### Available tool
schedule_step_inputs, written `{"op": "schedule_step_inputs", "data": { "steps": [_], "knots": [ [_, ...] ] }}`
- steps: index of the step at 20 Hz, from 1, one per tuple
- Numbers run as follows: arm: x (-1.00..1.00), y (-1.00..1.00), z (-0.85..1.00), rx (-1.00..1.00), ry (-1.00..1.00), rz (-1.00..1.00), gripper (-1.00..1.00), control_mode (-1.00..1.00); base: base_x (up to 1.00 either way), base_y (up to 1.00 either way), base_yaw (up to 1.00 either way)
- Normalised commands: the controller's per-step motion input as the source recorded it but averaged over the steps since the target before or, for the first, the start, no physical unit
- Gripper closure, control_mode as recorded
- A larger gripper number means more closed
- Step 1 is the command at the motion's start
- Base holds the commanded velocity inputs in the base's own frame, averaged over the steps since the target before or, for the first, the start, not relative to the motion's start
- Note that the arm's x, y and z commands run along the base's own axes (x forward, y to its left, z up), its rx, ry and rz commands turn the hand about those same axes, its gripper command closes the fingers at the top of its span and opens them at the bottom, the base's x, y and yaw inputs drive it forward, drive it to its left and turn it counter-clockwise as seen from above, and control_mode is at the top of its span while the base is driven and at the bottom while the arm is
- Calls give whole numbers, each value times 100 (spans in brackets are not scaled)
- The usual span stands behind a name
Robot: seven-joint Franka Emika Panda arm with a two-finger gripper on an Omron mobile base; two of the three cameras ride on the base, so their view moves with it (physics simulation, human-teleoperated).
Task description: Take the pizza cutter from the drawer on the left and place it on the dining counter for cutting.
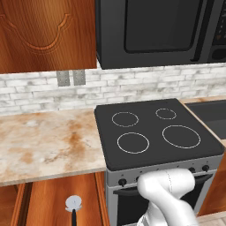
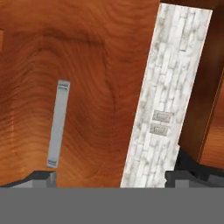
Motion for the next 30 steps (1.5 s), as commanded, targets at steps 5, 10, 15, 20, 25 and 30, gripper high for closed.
{"op": "schedule_step_inputs", "data": {
  "steps": [5,10,15,20,25,30],
  "knots": [
    [-4,9,79,-1,-1,-7,-100,-100,0,0,0],
    [0,1,99,0,0,-6,-100,-100,0,0,0],
    [19,-2,82,0,0,-15,-100,-100,0,0,0],
    [65,-40,81,4,0,-23,-100,-100,0,0,0],
    [100,-58,61,9,0,-21,-100,-100,0,0,0],
    [100,-42,11,19,0,-16,-100,-100,0,0,0]
  ]
}}
